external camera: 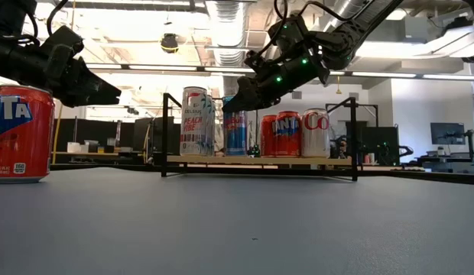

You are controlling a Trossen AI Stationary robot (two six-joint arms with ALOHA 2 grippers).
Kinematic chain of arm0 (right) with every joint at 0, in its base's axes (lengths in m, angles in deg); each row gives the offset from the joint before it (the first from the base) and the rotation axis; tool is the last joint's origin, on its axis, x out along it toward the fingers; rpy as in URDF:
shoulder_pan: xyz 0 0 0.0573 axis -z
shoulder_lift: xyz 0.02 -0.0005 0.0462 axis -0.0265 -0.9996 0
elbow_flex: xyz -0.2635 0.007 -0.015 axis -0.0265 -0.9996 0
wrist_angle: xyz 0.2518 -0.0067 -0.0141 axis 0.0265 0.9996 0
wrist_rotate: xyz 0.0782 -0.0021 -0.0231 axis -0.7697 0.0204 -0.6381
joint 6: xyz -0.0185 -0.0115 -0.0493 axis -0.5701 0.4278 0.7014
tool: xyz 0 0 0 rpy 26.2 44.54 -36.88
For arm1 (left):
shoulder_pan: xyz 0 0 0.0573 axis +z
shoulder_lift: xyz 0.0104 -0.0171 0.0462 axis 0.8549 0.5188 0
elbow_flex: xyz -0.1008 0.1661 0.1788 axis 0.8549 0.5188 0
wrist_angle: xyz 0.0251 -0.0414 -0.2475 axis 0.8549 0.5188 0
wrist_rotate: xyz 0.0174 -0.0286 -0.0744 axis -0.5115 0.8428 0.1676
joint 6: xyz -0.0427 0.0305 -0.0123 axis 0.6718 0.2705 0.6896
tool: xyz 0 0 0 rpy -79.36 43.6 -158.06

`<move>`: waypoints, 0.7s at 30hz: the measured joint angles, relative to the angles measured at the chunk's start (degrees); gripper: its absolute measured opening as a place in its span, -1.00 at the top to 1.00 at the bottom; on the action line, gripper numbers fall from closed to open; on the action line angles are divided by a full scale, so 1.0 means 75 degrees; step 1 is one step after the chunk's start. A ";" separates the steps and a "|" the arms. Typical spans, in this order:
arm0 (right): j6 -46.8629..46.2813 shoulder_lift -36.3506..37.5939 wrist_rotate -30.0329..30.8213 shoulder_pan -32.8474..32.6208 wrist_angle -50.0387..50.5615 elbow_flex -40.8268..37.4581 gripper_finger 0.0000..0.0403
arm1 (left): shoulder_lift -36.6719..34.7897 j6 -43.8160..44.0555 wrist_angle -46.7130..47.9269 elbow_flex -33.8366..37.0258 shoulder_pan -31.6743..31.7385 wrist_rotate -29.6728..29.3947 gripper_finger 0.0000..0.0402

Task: Place canned beverage on shelf
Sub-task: Put the blue soda can on the shelf aligned with the other blue soda cans

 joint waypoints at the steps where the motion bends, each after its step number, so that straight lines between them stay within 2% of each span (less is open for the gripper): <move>1: 0.0006 0.0000 0.0000 0.0000 0.0002 0.0000 -0.27 | 0.0000 0.0000 -0.0001 0.0000 -0.0002 0.0000 -0.50; 21: 0.0335 0.0000 0.0003 -0.0096 0.0006 0.0000 -0.27 | 0.0000 0.0000 -0.0003 0.0000 -0.0001 0.0000 -0.50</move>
